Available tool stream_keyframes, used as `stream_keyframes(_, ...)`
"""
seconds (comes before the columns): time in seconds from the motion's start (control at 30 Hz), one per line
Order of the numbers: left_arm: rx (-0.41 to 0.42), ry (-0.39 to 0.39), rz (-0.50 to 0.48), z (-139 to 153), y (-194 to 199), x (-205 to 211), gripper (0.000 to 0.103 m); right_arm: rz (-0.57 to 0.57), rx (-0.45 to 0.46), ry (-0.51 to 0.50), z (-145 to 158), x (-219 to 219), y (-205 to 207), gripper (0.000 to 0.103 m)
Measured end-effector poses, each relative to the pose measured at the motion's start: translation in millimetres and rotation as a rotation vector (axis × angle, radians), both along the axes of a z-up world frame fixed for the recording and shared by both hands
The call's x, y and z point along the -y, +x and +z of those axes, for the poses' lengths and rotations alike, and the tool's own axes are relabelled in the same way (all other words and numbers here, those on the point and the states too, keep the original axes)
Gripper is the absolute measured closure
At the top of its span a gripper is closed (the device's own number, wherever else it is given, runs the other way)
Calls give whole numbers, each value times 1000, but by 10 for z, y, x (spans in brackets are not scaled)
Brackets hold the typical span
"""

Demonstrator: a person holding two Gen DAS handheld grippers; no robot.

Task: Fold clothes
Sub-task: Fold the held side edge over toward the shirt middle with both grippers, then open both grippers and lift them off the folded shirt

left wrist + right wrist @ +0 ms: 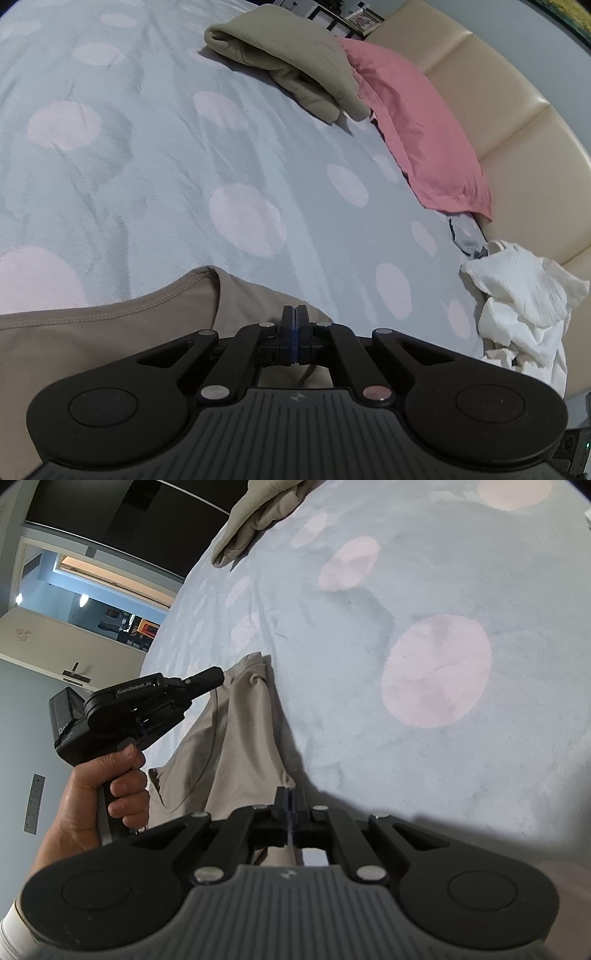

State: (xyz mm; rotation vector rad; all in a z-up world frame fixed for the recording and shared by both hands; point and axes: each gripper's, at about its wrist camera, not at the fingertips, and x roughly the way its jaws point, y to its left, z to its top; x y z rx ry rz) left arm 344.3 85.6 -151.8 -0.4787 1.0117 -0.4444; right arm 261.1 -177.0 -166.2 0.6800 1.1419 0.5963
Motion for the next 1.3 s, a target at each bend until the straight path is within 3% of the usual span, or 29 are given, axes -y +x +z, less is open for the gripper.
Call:
stream_keyframes(0.1, -3, -2, -43, -4, -7, 44, 103, 1, -3, -1, -19, -6, 3, 101)
stream_keyframes(0.23, 29, 70, -120, 16, -45, 252, 94, 1, -2, -1, -14, -21, 21, 101)
stream_keyframes(0.33, 43, 107, -144, 11, -58, 360, 94, 0, -3, 0, -16, -23, 14, 101)
stream_keyframes(0.4, 42, 151, -142, 7, -59, 404, 103, -1, -4, 1, -21, -22, 8, 101)
stream_keyframes(0.47, 36, 149, -127, 11, -58, 396, 103, 0, -4, 2, -24, -21, 5, 101)
stream_keyframes(0.57, 49, 101, -70, 48, -59, 308, 103, -2, -2, 8, -20, 0, -7, 101)
stream_keyframes(0.7, 39, -107, 74, 32, -55, 8, 103, -9, 10, 21, -8, 33, -29, 101)
stream_keyframes(0.8, 11, -8, 72, -46, -26, 52, 103, -4, -4, -17, -34, 32, -36, 103)
stream_keyframes(0.97, -17, -67, 83, -128, -2, 16, 103, -11, -35, -17, -116, 68, -56, 103)
stream_keyframes(1.03, -14, -70, 78, -111, -6, 5, 102, -8, -26, -9, -88, 72, -46, 97)
stream_keyframes(1.17, -12, -99, 94, -67, -30, -109, 78, -24, 86, -51, 54, 54, -39, 83)
stream_keyframes(1.3, 35, -112, 110, 35, -167, -266, 76, 36, 195, -64, 191, -94, -46, 83)
